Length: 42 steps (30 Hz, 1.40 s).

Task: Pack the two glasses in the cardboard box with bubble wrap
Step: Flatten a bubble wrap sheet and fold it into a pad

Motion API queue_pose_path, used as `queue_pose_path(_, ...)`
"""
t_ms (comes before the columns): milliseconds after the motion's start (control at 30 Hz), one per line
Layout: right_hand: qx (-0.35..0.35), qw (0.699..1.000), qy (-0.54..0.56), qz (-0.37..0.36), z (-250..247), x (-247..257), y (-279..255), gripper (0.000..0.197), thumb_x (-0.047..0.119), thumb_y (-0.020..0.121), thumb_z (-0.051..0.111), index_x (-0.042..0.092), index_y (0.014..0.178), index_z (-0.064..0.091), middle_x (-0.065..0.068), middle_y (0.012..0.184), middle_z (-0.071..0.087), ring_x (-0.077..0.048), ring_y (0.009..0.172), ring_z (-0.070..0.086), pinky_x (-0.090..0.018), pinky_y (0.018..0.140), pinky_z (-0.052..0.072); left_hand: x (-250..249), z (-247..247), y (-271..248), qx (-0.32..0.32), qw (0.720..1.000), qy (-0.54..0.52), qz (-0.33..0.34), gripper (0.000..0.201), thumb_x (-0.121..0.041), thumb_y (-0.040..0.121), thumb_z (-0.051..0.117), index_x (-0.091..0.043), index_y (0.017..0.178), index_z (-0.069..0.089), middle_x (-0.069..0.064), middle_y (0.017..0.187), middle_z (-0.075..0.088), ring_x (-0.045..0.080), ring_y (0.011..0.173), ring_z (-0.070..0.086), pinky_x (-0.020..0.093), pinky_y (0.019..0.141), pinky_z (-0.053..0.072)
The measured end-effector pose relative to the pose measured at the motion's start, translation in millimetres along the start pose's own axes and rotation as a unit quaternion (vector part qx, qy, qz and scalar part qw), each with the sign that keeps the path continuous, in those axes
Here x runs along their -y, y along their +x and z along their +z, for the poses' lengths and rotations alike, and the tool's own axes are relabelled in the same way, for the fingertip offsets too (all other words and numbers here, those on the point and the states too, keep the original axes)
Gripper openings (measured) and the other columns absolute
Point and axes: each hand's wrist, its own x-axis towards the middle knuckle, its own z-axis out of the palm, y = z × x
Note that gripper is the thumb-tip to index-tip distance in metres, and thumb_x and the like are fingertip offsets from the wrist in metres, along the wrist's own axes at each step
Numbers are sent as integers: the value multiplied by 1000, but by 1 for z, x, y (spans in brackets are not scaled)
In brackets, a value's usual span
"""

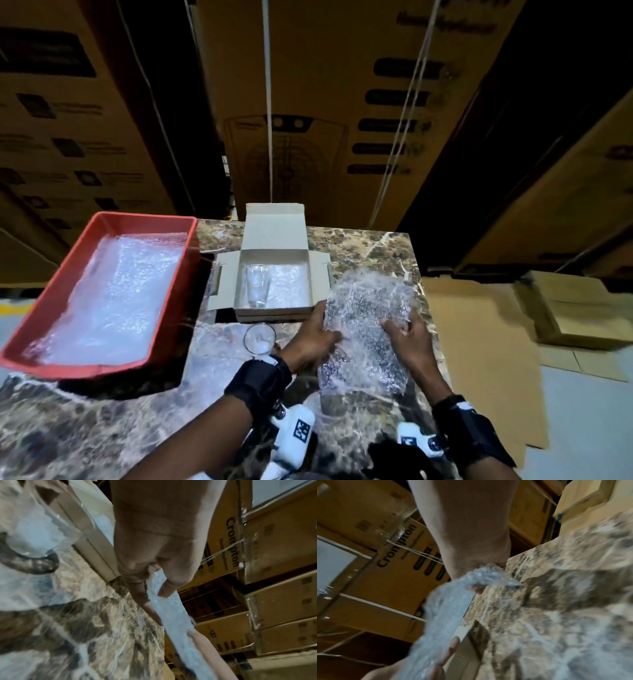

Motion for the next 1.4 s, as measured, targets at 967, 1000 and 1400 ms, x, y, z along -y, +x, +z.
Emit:
queue_pose_path(967, 247, 929, -249, -115, -21, -125, -2, 44, 50, 85, 72, 45, 122, 48, 11, 105, 52, -12, 89, 55, -24, 69, 45, 78, 48, -3, 161, 791, 586, 66, 29, -21, 65, 82, -23, 91, 72, -6, 97, 48, 26, 104, 52, 35, 87, 27)
queue_pose_path(1000, 257, 930, -239, -108, -21, -127, -2, 45, 55, 82, 72, 46, 120, 50, 11, 105, 54, -11, 88, 57, -25, 71, 48, 78, 49, -2, 155, 787, 592, 72, 19, -20, 68, 76, -22, 87, 74, -5, 95, 51, 27, 101, 53, 36, 88, 31)
queue_pose_path(1400, 410, 870, -273, -29, -42, -110, -13, 96, 59, 56, 93, 30, 139, 54, 23, 123, 53, -2, 111, 57, -24, 104, 46, 48, 37, 6, 151, 955, 256, 11, 15, -22, 80, 68, -28, 72, 57, -3, 80, 64, 10, 74, 57, 29, 73, 47)
